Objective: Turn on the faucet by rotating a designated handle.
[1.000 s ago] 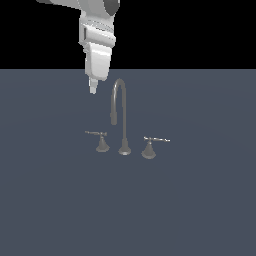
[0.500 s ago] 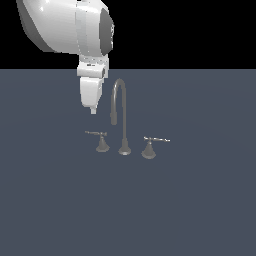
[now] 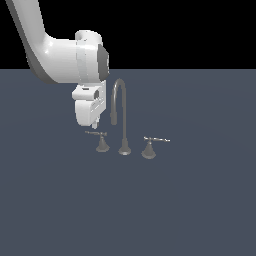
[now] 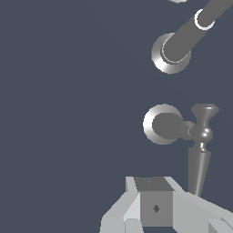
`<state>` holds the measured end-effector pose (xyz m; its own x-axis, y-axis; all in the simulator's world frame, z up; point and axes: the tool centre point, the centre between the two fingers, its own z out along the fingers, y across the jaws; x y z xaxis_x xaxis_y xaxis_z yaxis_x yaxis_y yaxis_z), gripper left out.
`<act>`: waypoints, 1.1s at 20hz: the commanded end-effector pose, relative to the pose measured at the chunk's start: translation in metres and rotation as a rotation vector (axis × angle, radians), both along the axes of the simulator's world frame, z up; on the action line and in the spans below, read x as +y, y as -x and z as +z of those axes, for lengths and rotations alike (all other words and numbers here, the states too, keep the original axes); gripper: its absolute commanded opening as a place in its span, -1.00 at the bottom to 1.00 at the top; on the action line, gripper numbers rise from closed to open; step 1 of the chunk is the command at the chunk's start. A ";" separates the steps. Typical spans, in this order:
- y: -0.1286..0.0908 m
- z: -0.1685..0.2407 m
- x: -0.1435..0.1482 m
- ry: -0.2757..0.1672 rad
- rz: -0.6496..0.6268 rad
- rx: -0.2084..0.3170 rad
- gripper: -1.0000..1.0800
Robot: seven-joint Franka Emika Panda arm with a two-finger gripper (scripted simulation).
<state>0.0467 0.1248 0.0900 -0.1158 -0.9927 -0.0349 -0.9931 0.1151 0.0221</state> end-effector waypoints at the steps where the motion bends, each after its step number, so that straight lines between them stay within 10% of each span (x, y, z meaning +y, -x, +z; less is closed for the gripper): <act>1: -0.002 -0.010 0.000 0.015 -0.036 -0.007 -1.00; 22: 0.020 -0.025 0.018 0.038 -0.085 -0.016 -1.00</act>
